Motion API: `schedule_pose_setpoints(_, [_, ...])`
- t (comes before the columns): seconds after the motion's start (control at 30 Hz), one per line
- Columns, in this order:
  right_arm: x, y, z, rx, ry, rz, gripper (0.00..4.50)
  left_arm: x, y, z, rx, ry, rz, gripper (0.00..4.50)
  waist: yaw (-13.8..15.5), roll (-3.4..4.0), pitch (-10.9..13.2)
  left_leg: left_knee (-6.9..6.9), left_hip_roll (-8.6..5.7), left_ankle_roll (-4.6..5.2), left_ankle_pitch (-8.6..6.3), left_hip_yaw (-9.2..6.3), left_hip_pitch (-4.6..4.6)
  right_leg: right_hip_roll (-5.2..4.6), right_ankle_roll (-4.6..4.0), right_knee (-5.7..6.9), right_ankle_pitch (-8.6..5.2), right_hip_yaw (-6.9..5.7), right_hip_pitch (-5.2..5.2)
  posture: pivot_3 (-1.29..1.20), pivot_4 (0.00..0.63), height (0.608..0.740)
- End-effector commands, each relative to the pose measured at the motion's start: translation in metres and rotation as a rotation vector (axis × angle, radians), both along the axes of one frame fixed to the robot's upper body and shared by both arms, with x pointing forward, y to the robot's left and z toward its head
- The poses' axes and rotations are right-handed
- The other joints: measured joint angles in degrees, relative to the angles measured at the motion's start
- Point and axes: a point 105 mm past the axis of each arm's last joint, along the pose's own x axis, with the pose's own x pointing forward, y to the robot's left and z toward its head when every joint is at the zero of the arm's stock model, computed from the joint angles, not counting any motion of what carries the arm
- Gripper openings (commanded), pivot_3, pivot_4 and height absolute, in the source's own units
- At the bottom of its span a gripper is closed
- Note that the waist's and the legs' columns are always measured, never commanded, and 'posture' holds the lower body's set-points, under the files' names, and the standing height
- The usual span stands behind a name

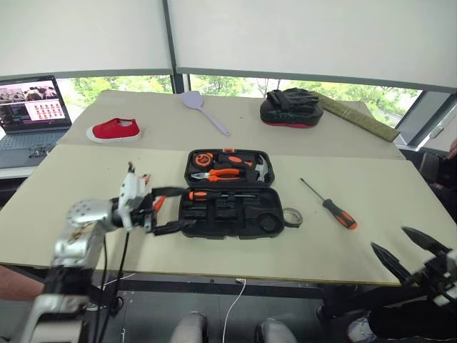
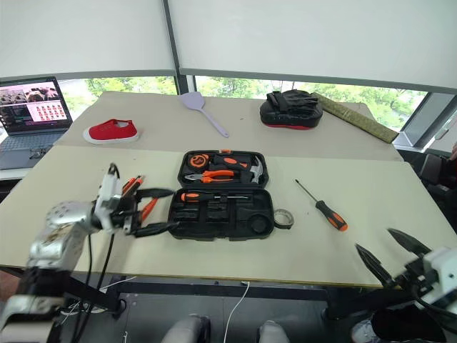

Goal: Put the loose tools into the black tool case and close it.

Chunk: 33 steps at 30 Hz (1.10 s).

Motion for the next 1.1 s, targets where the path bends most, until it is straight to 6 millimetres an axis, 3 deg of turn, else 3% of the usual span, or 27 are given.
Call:
schedule_pose_setpoints(0.03, [0.008,-0.004,0.018,-0.019,-0.025,-0.027,4.5,-0.006,-0.002,0.015,-0.043,-0.065,0.013,4.46,-0.07,0.11,0.0,0.0,-0.01,-0.01,0.0,-0.02,0.0,-0.01,0.03,0.0,0.03,0.09,0.0,0.0,0.15,0.74])
schedule_pose_setpoints(0.33, [0.077,0.031,0.041,-0.056,0.275,0.149,4.5,-0.01,-0.022,0.022,-0.119,-0.061,0.002,4.46,-0.5,0.18,0.01,0.0,-0.08,0.44,0.26,0.18,0.07,0.27,0.01,0.06,0.17,0.62,-0.2,0.0,0.15,0.74])
schedule_pose_setpoints(0.6, [0.133,0.051,0.02,-0.14,0.488,0.181,4.5,-0.009,-0.033,0.019,-0.101,-0.103,-0.03,4.46,0.02,0.12,0.05,-0.01,-0.2,0.6,0.17,0.7,-0.15,0.34,-0.01,-0.05,0.38,0.71,-0.34,0.0,0.15,0.74])
schedule_pose_setpoints(0.7, [0.139,0.051,0.012,-0.138,0.543,0.187,3.88,-0.01,-0.033,0.019,-0.097,-0.111,-0.026,4.5,0.13,0.11,0.06,-0.01,-0.22,0.62,0.16,0.72,-0.18,0.34,0.02,-0.09,0.38,0.75,-0.34,0.0,0.15,0.74])
schedule_pose_setpoints(0.93, [0.14,0.037,0.018,-0.144,0.527,0.135,1.53,-0.013,-0.03,0.02,-0.102,-0.128,0.003,4.5,-0.06,0.11,0.06,-0.01,-0.21,0.68,0.12,0.74,-0.22,0.36,0.23,-0.08,0.5,0.8,-0.37,0.0,0.15,0.74])
schedule_pose_setpoints(1.0, [0.138,0.043,0.035,-0.115,0.43,0.185,1.02,-0.012,-0.028,0.024,-0.131,-0.126,0.031,4.5,0.08,0.1,0.06,-0.01,-0.21,0.68,0.12,0.75,-0.21,0.36,0.23,-0.06,0.5,0.8,-0.37,0.0,0.15,0.74])
schedule_pose_setpoints(1.1, [0.128,0.078,0.076,-0.139,0.185,0.437,1.03,-0.011,-0.023,0.026,-0.149,-0.124,0.081,4.5,0.0,0.11,0.07,-0.01,-0.2,0.68,0.12,0.75,-0.23,0.35,0.26,-0.07,0.5,0.83,-0.38,0.0,0.15,0.74])
